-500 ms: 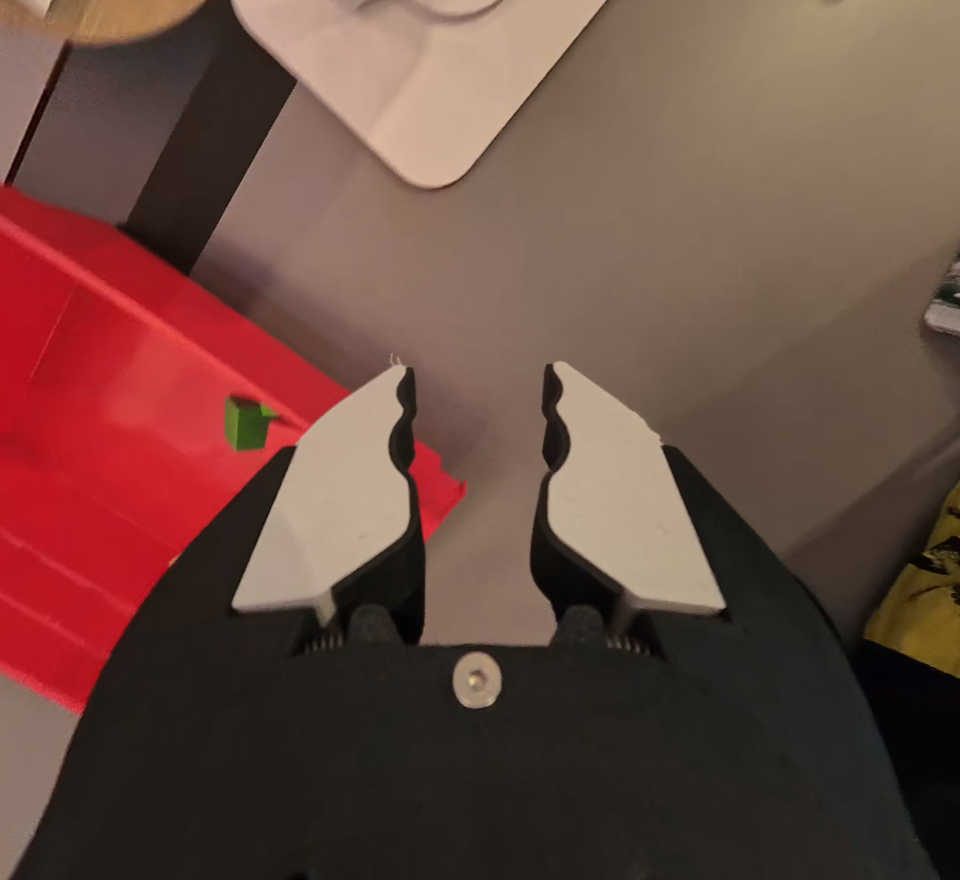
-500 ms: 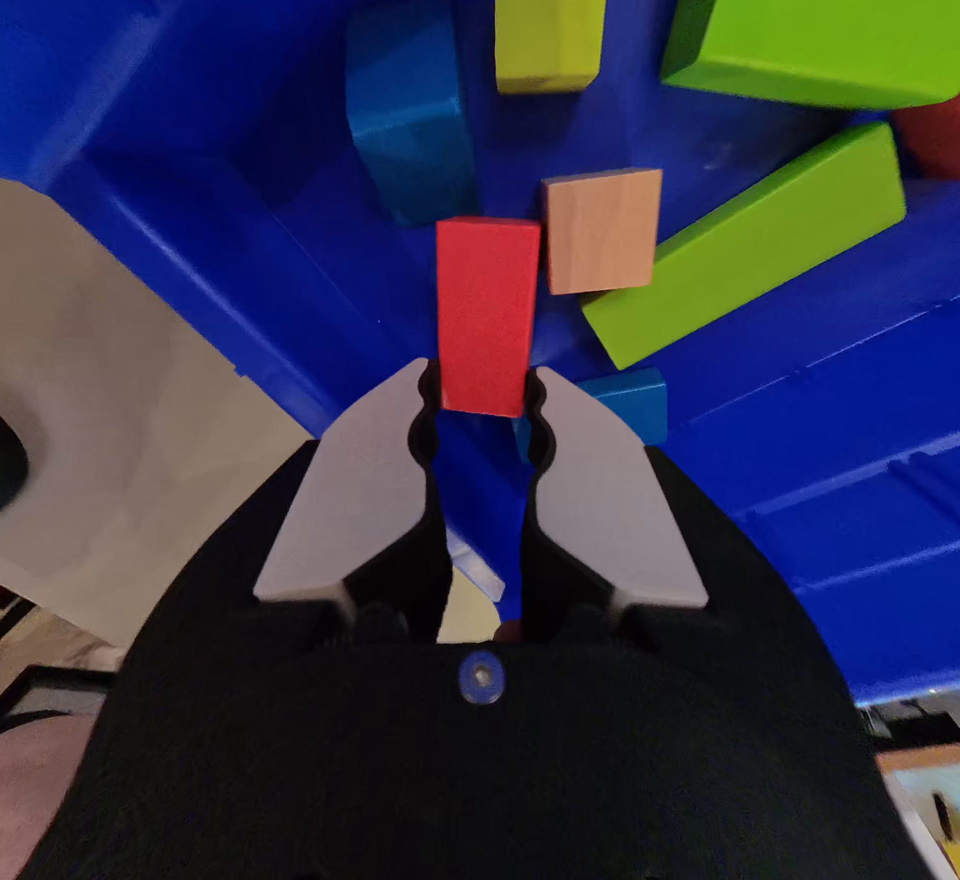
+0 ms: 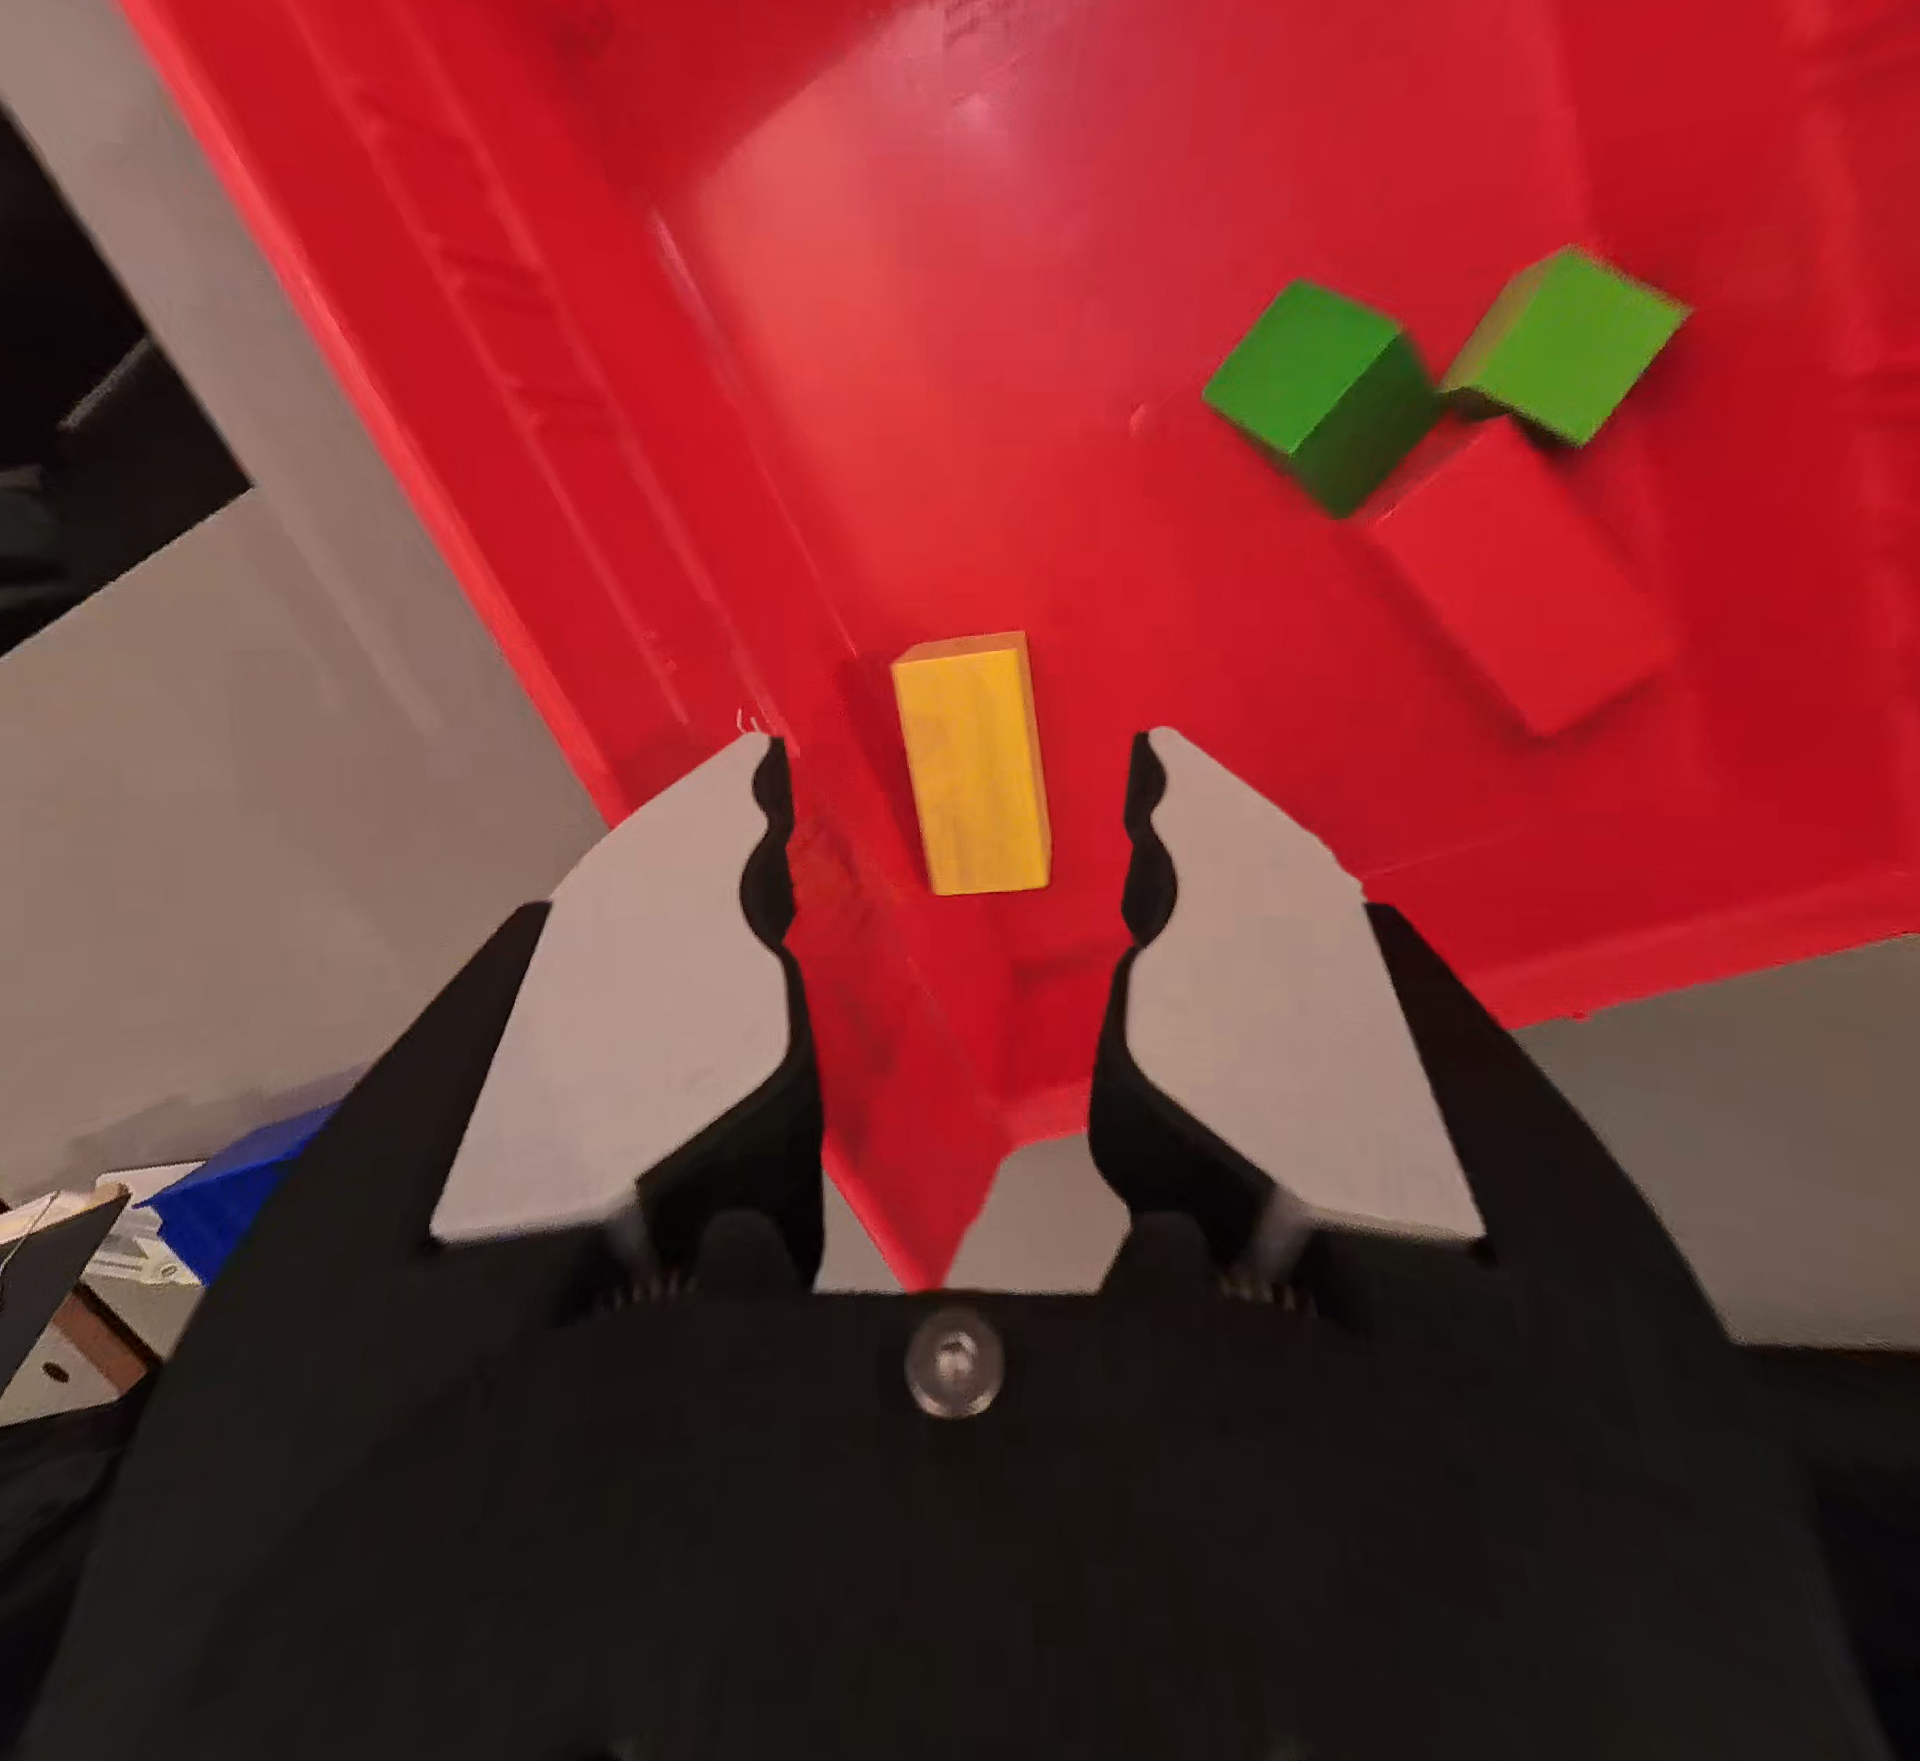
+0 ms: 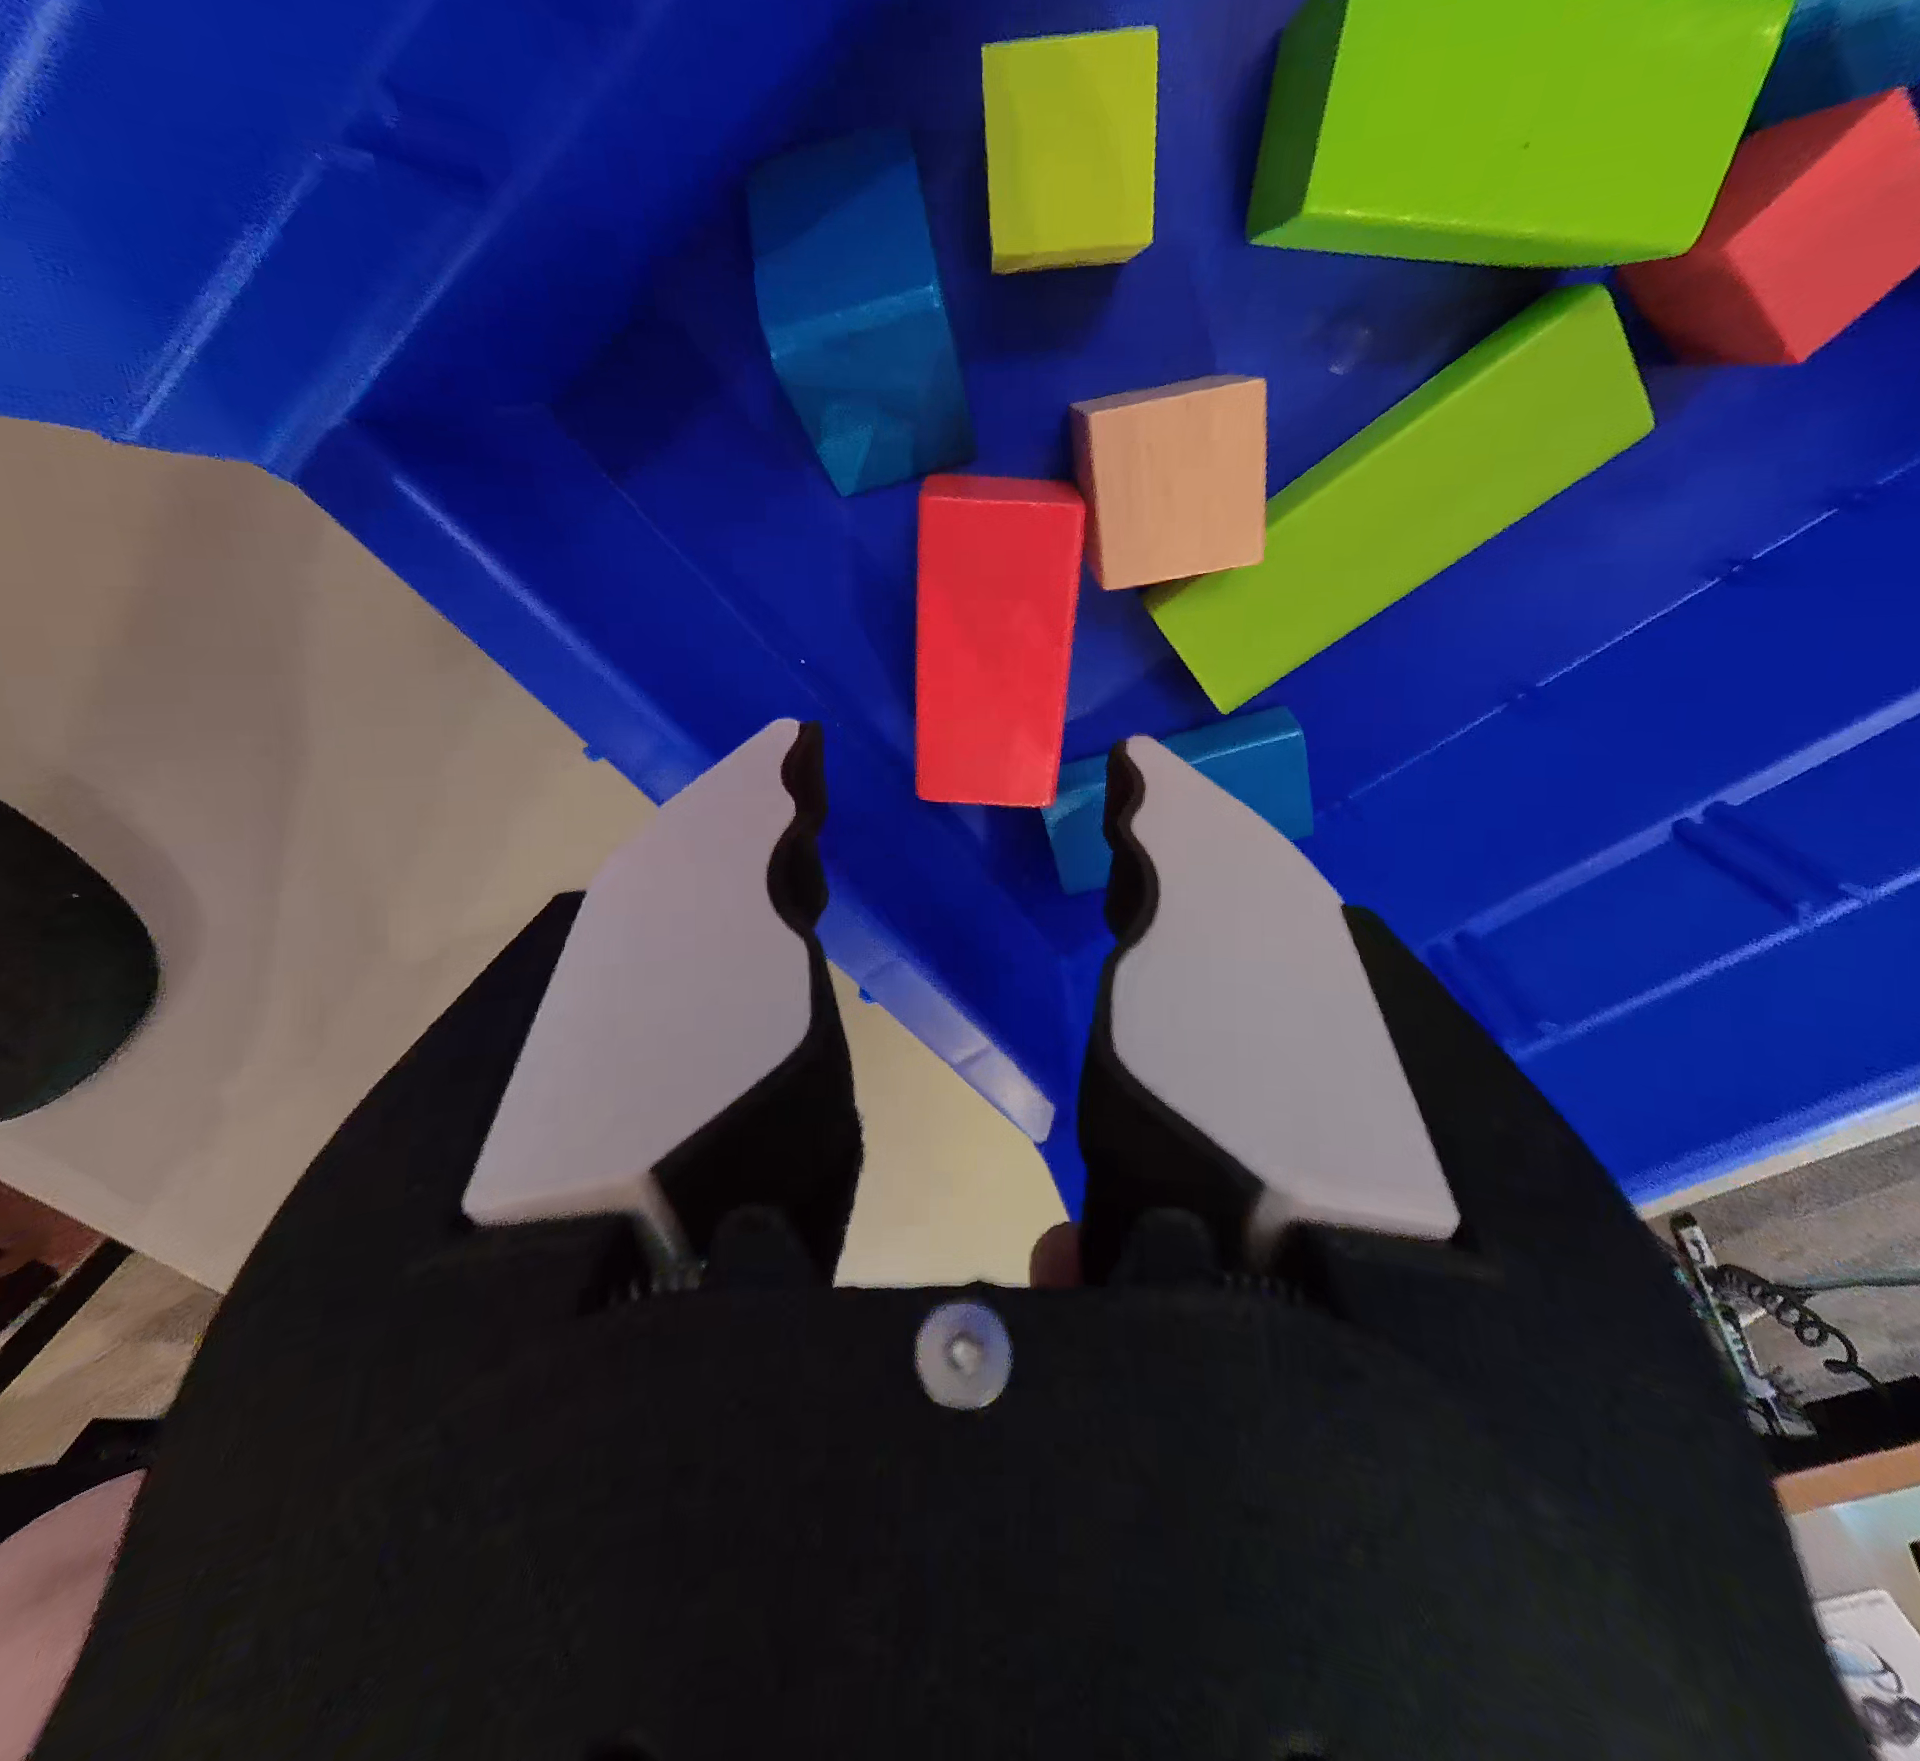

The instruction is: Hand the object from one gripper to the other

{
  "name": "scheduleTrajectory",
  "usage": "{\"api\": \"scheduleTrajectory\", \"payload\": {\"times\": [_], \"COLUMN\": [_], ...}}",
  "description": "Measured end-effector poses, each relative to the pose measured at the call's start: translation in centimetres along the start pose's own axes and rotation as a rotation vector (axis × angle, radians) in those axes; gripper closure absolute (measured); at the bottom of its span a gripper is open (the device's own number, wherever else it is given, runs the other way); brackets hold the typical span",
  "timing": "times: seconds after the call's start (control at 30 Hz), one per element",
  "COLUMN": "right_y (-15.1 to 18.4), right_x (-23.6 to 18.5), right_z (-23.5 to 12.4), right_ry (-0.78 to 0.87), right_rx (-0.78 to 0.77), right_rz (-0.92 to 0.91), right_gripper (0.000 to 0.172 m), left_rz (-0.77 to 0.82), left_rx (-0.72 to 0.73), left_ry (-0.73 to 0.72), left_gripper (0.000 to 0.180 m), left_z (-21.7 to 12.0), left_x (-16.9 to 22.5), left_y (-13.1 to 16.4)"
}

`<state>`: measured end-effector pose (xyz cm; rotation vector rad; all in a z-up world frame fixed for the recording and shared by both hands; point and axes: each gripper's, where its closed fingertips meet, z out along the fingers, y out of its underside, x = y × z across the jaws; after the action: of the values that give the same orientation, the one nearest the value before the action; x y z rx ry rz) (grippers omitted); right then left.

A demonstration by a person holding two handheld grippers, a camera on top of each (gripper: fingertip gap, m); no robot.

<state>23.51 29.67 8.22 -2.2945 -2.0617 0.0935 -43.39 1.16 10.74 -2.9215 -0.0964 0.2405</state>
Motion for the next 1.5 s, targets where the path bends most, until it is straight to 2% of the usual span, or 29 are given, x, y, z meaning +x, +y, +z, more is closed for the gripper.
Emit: {"api": "scheduleTrajectory", "payload": {"times": [0.1, 0.2, 0.33, 0.5, 0.6, 0.67, 0.73, 0.83, 0.93, 1.0, 1.07, 1.17, 1.27, 1.37, 1.5], "right_y": [-0.5, -0.7, -1.1, -1.6, -1.6, -1.6, -1.7, -1.9, -2.1, -2.3, -2.6, -3.4, -5.7, -10.0, -16.9], "right_x": [-0.4, -0.7, -1.2, -1.5, -1.6, -1.6, -1.4, -1.5, -1.6, -1.8, -1.8, -2.0, -3.4, -6.8, -14.1], "right_z": [-0.4, -0.7, -1.0, -1.0, -1.1, -1.2, -1.4, -1.5, -1.5, -1.6, -2.2, -4.1, -7.1, -10.4, -14.6], "right_ry": [0.000, 0.013, 0.020, 0.026, 0.030, 0.034, 0.039, 0.042, 0.047, 0.052, 0.066, 0.122, 0.166, 0.172, 0.033], "right_rx": [0.020, 0.026, 0.053, 0.078, 0.080, 0.084, 0.089, 0.097, 0.099, 0.104, 0.124, 0.183, 0.310, 0.501, 0.843], "right_rz": [-0.014, -0.022, -0.027, -0.031, -0.038, -0.037, -0.037, -0.038, -0.044, -0.049, -0.052, -0.068, -0.125, -0.261, -0.439], "right_gripper": [0.123, 0.123, 0.126, 0.127, 0.128, 0.128, 0.129, 0.129, 0.129, 0.130, 0.131, 0.132, 0.132, 0.131, 0.130], "left_rz": [0.165, 0.276, 0.158, 0.014, 0.046, 0.120, 0.110, 0.081, 0.011, 0.020, 0.047, 0.109, 0.225, 0.316, 0.423], "left_rx": [-0.083, -0.207, -0.303, -0.266, -0.272, -0.229, -0.159, -0.226, -0.221, -0.238, -0.217, -0.166, -0.136, -0.078, 0.005], "left_ry": [-0.002, 0.010, 0.013, -0.048, -0.078, -0.056, 0.049, -0.003, 0.069, 0.079, 0.057, -0.067, -0.225, -0.288, -0.317], "left_gripper": [0.115, 0.124, 0.116, 0.118, 0.119, 0.137, 0.143, 0.112, 0.120, 0.145, 0.145, 0.145, 0.145, 0.145, 0.145], "left_z": [2.3, 2.9, 3.4, 5.1, 5.4, 5.0, 4.5, 4.8, 5.2, 5.6, 5.7, 4.1, 0.7, -3.0, -6.9], "left_x": [-0.6, 0.5, 1.8, 1.2, 1.2, 2.2, 4.4, 3.9, 4.7, 4.9, 4.8, 4.0, 4.1, 6.3, 10.4], "left_y": [1.0, 2.4, 4.5, 4.6, 4.5, 4.0, 3.2, 4.5, 4.3, 4.5, 4.3, 3.6, 2.7, 1.2, -0.7]}}
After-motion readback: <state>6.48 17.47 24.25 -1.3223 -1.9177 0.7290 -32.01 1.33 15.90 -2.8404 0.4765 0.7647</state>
